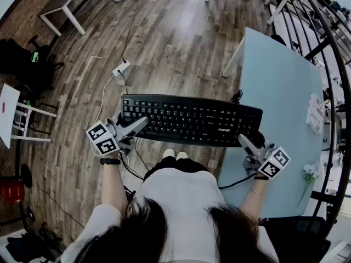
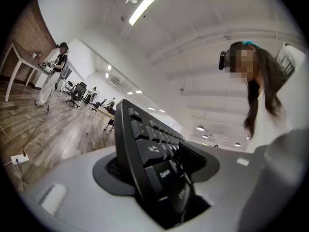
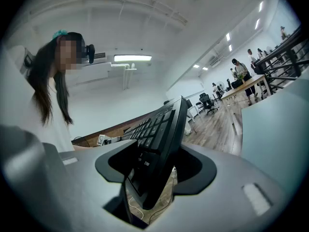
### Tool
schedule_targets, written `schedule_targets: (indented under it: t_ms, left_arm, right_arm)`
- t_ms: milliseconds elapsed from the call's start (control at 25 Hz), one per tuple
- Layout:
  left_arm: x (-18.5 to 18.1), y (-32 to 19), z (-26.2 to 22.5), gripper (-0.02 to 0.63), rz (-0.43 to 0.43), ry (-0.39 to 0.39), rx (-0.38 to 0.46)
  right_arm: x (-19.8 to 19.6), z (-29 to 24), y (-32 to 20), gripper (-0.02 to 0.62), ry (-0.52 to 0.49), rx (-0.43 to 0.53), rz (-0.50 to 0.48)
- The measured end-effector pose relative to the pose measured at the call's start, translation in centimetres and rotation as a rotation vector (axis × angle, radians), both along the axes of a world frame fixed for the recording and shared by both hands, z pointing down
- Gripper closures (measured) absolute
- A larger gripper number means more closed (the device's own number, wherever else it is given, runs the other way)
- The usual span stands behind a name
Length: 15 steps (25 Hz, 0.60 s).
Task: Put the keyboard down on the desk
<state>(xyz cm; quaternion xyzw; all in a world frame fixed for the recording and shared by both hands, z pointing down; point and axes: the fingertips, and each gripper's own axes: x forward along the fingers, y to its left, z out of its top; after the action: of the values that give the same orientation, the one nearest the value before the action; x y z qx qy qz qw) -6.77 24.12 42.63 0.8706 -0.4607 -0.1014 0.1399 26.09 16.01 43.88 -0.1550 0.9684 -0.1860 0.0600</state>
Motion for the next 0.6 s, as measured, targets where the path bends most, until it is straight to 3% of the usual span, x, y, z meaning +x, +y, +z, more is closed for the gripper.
schedule_targets:
  t_ms: [600]
  left_arm:
    - [0.34,-0.91,0.64,0.278,0.017,0.000,-0.028]
  right_arm:
    - [0.45,0.79,-0.11,0.385,-0.003,-0.032,0.032]
